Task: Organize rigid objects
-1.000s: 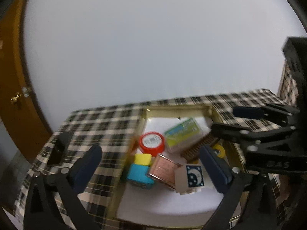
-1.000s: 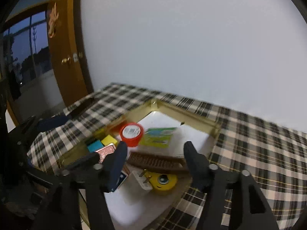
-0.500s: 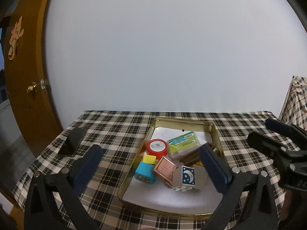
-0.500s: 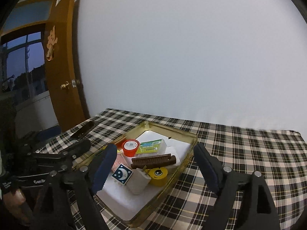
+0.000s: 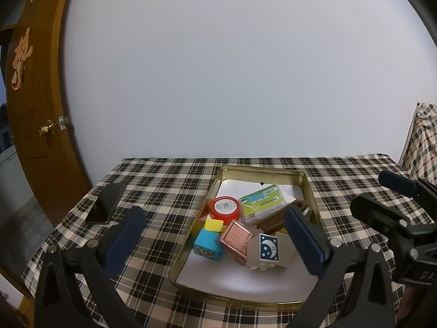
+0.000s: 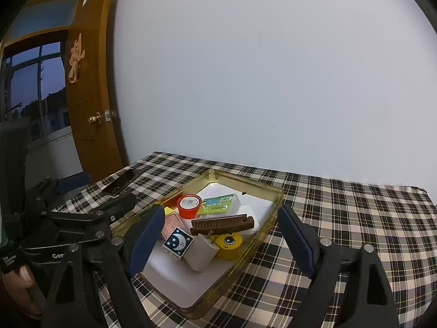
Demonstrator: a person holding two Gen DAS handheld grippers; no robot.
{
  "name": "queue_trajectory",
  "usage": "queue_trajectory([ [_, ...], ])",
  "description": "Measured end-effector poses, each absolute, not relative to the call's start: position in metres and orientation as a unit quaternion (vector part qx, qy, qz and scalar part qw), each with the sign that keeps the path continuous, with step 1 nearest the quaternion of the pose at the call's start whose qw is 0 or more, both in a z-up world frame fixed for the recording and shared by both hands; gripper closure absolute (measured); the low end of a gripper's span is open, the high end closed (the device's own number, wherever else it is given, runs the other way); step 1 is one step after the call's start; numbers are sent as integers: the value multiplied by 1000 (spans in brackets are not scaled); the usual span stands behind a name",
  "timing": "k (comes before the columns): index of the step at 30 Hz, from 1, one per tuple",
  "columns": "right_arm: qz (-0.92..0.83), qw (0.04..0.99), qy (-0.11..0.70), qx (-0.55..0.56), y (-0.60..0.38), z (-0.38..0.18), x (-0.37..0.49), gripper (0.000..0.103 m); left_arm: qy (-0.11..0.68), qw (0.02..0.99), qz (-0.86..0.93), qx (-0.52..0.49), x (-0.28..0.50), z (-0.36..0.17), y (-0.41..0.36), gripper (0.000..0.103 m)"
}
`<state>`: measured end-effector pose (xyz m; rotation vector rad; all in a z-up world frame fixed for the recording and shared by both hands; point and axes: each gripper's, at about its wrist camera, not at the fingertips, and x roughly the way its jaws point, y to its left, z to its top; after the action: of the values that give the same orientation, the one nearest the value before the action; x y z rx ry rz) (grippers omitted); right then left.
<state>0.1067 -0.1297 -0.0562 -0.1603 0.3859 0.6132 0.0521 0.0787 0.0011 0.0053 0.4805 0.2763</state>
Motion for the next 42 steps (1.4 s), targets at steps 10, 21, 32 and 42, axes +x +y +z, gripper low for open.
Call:
queue_trajectory([
  [10,300,932,188,-78,-130,-57,105,17,238,961,139,0,51,2,79,0],
  [21,304,930,188,-80,-127,-57,101,17,239,960,147,-6,49,0,86,0],
  [32,302,930,192,-79,-128,-60,102,17,239,960,147,-5,51,0,86,0],
  [42,303,931,191,-77,-129,-61,103,17,239,960,145,-8,49,0,87,0],
])
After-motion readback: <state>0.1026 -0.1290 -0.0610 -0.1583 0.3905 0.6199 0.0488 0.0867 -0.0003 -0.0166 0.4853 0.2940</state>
